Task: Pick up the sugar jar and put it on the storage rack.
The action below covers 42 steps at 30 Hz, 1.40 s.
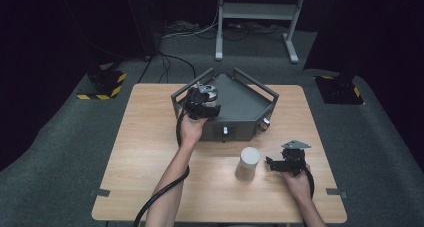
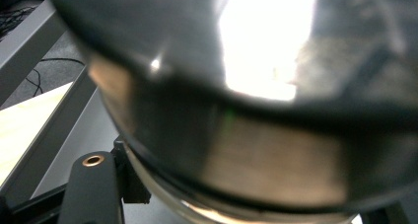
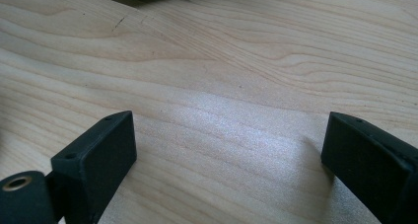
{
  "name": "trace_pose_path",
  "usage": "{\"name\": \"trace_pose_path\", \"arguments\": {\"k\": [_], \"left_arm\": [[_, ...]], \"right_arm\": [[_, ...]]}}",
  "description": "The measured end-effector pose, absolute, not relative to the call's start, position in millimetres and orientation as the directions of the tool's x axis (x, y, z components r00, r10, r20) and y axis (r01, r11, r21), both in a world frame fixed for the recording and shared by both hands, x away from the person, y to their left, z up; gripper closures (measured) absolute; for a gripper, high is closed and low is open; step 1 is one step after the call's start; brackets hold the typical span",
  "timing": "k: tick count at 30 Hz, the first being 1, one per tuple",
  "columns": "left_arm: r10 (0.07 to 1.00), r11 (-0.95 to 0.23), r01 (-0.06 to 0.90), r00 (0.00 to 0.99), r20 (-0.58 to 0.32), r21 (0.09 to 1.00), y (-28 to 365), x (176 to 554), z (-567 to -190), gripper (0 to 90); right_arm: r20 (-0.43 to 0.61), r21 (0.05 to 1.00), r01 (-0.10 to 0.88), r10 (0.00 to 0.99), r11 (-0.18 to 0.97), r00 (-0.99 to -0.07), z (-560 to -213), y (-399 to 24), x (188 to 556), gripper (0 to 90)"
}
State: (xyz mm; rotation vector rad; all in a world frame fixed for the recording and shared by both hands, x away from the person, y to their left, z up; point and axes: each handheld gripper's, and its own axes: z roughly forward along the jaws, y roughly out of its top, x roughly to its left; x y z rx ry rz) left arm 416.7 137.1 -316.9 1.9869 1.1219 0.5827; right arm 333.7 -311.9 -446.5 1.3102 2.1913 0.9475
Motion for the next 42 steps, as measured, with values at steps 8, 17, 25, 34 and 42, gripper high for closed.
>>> {"name": "trace_pose_path", "arguments": {"k": [8, 17, 25, 34, 42], "left_arm": [[0.861, -0.333, 0.520, 0.508, 0.029, 0.786, 135.0, 418.6, -320.2, 31.4], [0.858, -0.323, 0.521, 0.513, 0.013, 0.790, 140.0, 419.1, -324.0, 31.4], [0.857, -0.321, 0.520, 0.515, 0.009, 0.792, 141.0, 419.5, -324.6, 31.4], [0.857, -0.320, 0.519, 0.515, 0.009, 0.793, 141.1, 419.4, -324.9, 31.2], [0.857, -0.292, 0.532, 0.515, -0.030, 0.795, 145.4, 422.9, -325.3, 17.2]], "right_arm": [[-0.005, 0.732, 0.600, 0.882, 0.324, -0.471, -446.5, -312.1, 333.7, 6.3], [-0.007, 0.731, 0.600, 0.882, 0.326, -0.471, -446.4, -311.8, 333.7, 6.3], [-0.007, 0.731, 0.600, 0.882, 0.326, -0.471, -446.4, -311.7, 333.7, 6.2], [-0.008, 0.730, 0.601, 0.883, 0.326, -0.470, -446.2, -311.4, 333.7, 6.2], [-0.009, 0.730, 0.599, 0.882, 0.328, -0.471, -446.3, -311.4, 333.7, 6.2]]}}
